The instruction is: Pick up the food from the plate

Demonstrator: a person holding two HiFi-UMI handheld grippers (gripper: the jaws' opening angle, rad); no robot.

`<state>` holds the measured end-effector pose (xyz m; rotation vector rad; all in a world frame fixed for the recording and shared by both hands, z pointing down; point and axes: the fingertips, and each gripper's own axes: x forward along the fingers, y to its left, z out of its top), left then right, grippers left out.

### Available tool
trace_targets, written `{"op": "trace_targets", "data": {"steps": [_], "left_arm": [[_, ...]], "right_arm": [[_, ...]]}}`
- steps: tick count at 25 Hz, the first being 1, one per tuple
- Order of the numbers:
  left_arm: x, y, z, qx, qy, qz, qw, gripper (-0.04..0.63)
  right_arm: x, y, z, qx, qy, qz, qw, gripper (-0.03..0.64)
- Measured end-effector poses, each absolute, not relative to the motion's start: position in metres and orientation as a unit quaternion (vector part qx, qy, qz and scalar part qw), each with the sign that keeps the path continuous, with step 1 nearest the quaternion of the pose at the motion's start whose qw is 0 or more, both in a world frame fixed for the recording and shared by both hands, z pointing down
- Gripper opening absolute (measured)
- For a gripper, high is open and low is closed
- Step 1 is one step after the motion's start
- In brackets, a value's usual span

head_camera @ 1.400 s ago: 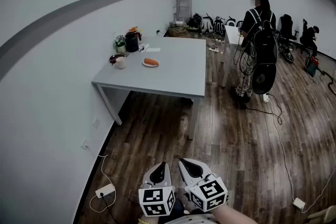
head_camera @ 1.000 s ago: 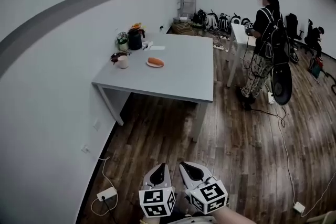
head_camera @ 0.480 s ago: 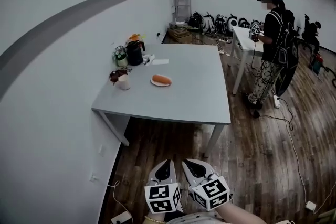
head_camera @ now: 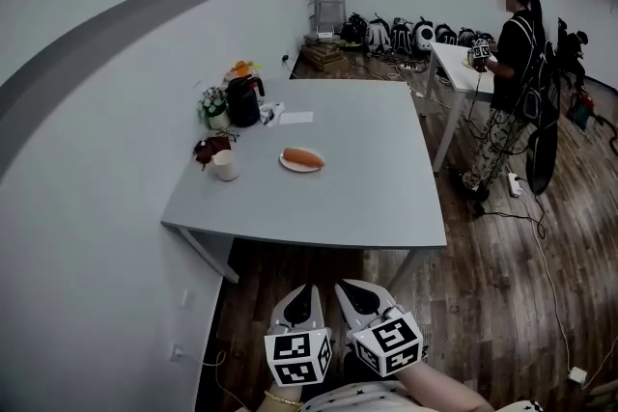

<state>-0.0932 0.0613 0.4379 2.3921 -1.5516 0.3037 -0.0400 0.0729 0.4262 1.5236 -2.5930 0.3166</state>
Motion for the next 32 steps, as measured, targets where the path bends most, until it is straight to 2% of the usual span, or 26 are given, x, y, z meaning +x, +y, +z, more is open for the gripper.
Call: {"op": "trace_targets", "data": {"steps": [17,26,32], "left_arm": [[-0.059,-0.184,0.441,0.801,-0.572,0.089,0.152,0.008],[-0.064,-0.272,0.459,0.783,-0.59,0.098,0.169,0.008],[-0.069,-0.335,0.49,0.791,-0.573,0.123,0.175,0.008]], "right_arm": [[-0.006,-0.179,0.434,0.453,-0.881,0.099,0.096,-0.002],[-0.01,-0.28,0.463,0.413,-0.893,0.093,0.154,-0.002],[-0.017,-0.36,0.5,0.407,-0.882,0.081,0.223,0.0]]}}
